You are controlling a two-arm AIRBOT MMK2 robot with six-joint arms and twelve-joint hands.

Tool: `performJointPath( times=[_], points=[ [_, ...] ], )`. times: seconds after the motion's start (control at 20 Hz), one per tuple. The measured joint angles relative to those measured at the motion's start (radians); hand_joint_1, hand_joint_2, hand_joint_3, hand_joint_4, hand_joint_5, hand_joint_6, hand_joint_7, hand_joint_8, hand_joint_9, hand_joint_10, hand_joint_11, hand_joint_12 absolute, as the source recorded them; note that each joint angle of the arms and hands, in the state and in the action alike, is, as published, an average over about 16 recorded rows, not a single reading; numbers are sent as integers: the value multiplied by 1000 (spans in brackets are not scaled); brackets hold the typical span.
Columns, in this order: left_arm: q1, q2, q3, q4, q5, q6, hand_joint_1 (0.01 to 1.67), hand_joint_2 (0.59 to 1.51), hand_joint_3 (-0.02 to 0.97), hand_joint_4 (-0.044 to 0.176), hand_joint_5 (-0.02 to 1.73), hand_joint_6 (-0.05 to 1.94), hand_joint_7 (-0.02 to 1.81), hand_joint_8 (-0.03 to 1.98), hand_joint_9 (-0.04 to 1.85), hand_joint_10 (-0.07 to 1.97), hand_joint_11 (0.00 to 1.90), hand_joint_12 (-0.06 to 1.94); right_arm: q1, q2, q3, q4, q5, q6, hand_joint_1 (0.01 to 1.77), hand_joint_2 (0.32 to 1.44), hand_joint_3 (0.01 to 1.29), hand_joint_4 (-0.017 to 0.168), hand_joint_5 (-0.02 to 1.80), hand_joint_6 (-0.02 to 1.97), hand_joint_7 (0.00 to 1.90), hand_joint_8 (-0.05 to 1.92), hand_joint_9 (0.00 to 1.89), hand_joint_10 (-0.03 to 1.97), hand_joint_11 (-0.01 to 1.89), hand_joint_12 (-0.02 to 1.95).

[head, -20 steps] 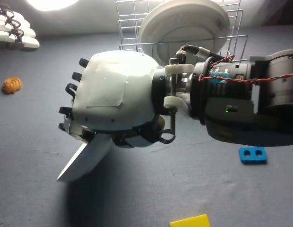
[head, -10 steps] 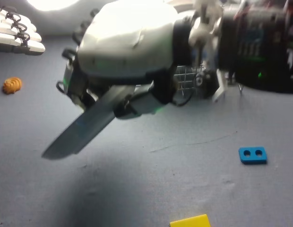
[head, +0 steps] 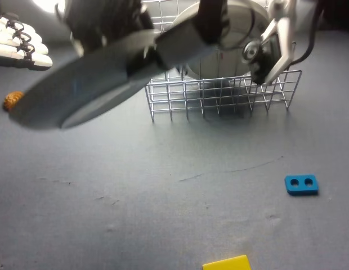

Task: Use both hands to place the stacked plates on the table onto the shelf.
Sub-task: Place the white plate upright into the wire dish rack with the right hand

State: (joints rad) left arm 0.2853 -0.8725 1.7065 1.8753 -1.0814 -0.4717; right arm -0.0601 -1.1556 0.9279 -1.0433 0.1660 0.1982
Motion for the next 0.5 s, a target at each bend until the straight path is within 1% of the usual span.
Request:
performJointPath(
  times=[0.25, 0.5],
  points=[
    [9, 3, -7, 0, 3, -1, 18, 1177, 17, 3, 20, 7, 24, -6, 22, -56, 19, 14, 59, 31, -2, -5, -87, 124, 1373, 945, 10, -4, 932, 780, 1116, 708, 1149, 850, 1093, 882],
    [13, 7, -17, -1, 5, -1, 18, 1177, 17, 3, 20, 6, 23, -6, 22, -57, 20, 15, 89, 59, -1, 4, -178, 192, 1373, 945, 10, -4, 926, 779, 1104, 727, 1141, 877, 1090, 898]
  ],
)
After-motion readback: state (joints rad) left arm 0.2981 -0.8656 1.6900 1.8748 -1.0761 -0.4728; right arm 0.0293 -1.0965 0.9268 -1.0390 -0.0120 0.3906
